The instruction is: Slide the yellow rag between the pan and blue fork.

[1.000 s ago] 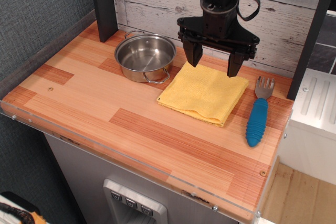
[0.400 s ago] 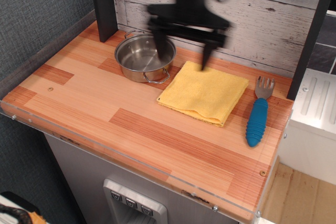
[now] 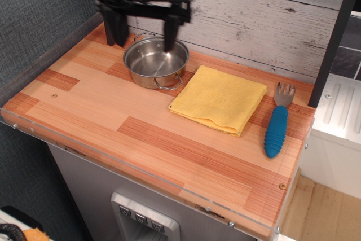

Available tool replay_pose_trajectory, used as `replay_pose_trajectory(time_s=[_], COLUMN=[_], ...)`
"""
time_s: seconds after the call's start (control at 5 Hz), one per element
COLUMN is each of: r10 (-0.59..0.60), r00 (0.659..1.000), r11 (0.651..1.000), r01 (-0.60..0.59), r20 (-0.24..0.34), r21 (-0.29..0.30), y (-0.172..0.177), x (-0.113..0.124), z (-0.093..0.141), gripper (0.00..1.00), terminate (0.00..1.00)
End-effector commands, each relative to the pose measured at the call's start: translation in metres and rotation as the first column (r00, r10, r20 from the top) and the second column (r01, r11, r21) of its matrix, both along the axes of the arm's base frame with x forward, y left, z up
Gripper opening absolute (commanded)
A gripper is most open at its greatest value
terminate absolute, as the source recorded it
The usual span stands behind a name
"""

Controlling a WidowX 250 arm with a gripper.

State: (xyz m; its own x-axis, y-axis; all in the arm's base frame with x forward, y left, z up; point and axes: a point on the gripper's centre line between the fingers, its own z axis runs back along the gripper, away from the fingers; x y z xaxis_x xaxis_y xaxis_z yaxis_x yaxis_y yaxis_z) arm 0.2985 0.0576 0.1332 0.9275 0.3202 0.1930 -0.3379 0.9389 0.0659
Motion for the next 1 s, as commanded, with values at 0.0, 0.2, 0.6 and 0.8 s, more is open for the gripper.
replay_pose_trajectory(time_s=[0.0, 0.2, 0.6, 0.8], r10=[0.057, 0.055, 0.002, 0.002], r00=[0.998, 0.998, 1.0, 1.0], r11=[0.998, 0.996, 0.996, 0.996], r01=[-0.057, -0.054, -0.004, -0.004], r20=[-0.004, -0.014, 0.013, 0.013], r21=[0.039, 0.064, 0.087, 0.087], y=[0.038, 0.053, 0.061, 0.061], x=[0.016, 0.024, 0.034, 0.034], z=[0.003, 0.0, -0.008, -0.008], gripper=[1.0, 1.0, 1.0, 1.0], terminate=[0.0, 0.0, 0.0, 1.0])
